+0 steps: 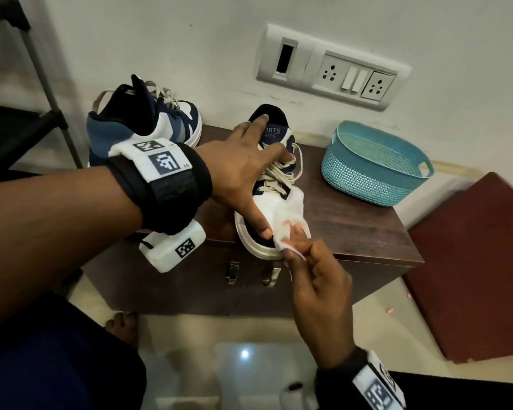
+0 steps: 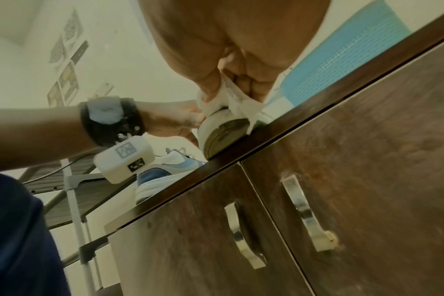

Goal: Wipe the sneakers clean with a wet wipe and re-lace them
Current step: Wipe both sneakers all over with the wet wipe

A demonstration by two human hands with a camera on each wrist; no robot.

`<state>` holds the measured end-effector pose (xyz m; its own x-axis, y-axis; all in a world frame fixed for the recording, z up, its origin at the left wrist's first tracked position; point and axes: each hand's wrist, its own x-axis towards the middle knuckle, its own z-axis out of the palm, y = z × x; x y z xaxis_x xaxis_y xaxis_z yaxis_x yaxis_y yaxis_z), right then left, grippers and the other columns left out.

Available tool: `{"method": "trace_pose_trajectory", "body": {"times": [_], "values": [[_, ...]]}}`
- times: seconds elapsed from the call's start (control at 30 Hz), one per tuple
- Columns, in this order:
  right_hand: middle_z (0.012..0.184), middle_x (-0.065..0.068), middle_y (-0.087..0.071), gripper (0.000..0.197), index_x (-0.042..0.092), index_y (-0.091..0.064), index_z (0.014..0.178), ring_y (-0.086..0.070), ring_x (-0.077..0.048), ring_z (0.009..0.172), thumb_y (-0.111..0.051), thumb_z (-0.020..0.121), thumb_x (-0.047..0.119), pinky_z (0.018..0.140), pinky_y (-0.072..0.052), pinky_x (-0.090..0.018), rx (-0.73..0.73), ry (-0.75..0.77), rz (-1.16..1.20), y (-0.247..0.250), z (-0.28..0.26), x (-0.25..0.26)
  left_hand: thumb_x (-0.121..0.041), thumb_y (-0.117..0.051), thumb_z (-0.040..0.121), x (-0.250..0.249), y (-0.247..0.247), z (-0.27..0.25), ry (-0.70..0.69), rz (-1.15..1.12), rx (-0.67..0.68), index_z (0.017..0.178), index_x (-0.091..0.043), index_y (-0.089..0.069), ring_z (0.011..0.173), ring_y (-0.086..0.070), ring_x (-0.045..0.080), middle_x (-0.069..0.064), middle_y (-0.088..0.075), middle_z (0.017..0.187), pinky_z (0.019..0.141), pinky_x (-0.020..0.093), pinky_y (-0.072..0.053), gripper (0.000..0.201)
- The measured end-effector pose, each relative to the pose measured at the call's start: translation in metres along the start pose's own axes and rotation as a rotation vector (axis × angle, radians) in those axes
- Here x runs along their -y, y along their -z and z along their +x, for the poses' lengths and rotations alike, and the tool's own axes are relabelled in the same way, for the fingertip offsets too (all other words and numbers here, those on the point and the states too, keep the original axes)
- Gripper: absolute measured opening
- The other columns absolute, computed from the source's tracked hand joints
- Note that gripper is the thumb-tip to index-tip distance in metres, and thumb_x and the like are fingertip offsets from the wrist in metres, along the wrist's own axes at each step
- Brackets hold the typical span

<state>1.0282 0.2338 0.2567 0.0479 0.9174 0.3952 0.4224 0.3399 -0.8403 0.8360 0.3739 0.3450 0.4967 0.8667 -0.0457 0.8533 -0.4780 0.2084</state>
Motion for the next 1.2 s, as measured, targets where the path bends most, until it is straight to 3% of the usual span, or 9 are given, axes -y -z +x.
{"method": "trace_pose_trajectory", "body": {"times": [0.2,0.33,0.43,0.53,0.63,0.73,0.93,1.07,1.2], "values": [[0.092,-0.002,-0.078,0.013,0.013,-0.073,0.097,-0.068,-0.016,0.085,-0.06,0.099,0.015,0.074,-0.057,-0.026,-0.257,-0.223,0.338,0.04,0.011,0.011,-0.092,-0.073,0.031,0.0,0.003,0.001,-0.004,-0.019,0.012,0.149,-0.049,-0.017,0.154,0.007,0.039,0.007,0.018,0.165,0.118,0.062,-0.027,0.138],[0.1,-0.007,-0.077,0.015,0.013,-0.072,0.101,-0.07,-0.028,0.098,-0.057,0.102,0.014,0.097,-0.053,-0.051,-0.46,-0.371,0.581,0.065,0.044,0.016,-0.091,-0.075,0.032,0.0,0.003,0.0,-0.004,-0.016,0.011,0.15,-0.049,-0.016,0.154,0.008,0.038,0.006,0.019,0.165,0.118,0.062,-0.027,0.137],[0.106,-0.008,-0.076,0.01,0.014,-0.072,0.105,-0.071,-0.028,0.103,-0.065,0.098,0.013,0.1,-0.055,-0.051,-0.504,-0.261,0.545,0.075,0.055,0.021,-0.09,-0.076,0.033,0.001,0.002,0.0,-0.008,-0.032,0.007,0.149,-0.051,-0.017,0.154,0.009,0.037,0.005,0.019,0.165,0.119,0.062,-0.025,0.136],[0.101,-0.004,-0.075,0.018,0.017,-0.072,0.108,-0.071,-0.017,0.089,-0.074,0.092,0.011,0.083,-0.06,-0.041,-0.492,0.016,0.124,0.067,0.051,0.023,-0.088,-0.078,0.035,0.001,0.001,0.0,-0.012,-0.035,0.007,0.149,-0.051,-0.016,0.154,0.011,0.037,0.006,0.02,0.165,0.119,0.062,-0.025,0.134],[0.091,0.008,-0.072,0.013,0.02,-0.075,0.103,-0.062,0.003,0.078,-0.074,0.092,0.013,0.071,-0.049,-0.022,-0.292,0.203,-0.211,0.039,0.04,0.019,-0.088,-0.078,0.036,0.001,0.0,0.0,-0.016,-0.03,0.002,0.149,-0.05,-0.016,0.154,0.011,0.037,0.007,0.02,0.165,0.12,0.061,-0.025,0.134],[0.09,0.012,-0.074,0.012,0.025,-0.08,0.097,-0.068,-0.003,0.085,-0.075,0.091,0.016,0.071,-0.049,-0.018,0.041,0.105,-0.158,0.015,0.036,0.012,-0.09,-0.074,0.032,0.002,0.0,0.001,-0.015,-0.02,0.005,0.149,-0.05,-0.016,0.154,0.01,0.038,0.007,0.019,0.165,0.119,0.061,-0.026,0.137],[0.105,-0.002,-0.074,0.014,0.013,-0.081,0.091,-0.068,-0.007,0.099,-0.069,0.094,0.02,0.083,-0.05,-0.023,0.308,-0.146,0.056,0.028,0.072,0.006,-0.09,-0.076,0.034,0.002,0.002,0.001,-0.009,-0.024,0.026,0.151,-0.048,-0.015,0.153,0.012,0.038,0.005,0.021,0.164,0.119,0.064,-0.025,0.139],[0.112,0.004,-0.068,0.004,0.03,-0.079,0.087,-0.066,-0.008,0.1,-0.08,0.087,0.027,0.082,-0.054,-0.031,0.27,-0.116,-0.138,0.036,0.091,0.0,-0.089,-0.077,0.034,0.001,0.003,0.001,0.0,-0.033,0.039,0.15,-0.051,-0.014,0.153,0.013,0.038,0.004,0.023,0.164,0.118,0.065,-0.025,0.137],[0.115,0.006,-0.071,0.036,0.035,-0.077,0.101,-0.071,-0.012,0.101,-0.079,0.07,0.054,0.087,-0.06,-0.047,0.301,-0.188,-0.119,0.034,0.088,-0.006,-0.088,-0.078,0.036,0.0,0.003,0.001,0.0,-0.023,0.04,0.15,-0.051,-0.014,0.153,0.013,0.038,0.005,0.022,0.165,0.119,0.064,-0.024,0.136]]}}
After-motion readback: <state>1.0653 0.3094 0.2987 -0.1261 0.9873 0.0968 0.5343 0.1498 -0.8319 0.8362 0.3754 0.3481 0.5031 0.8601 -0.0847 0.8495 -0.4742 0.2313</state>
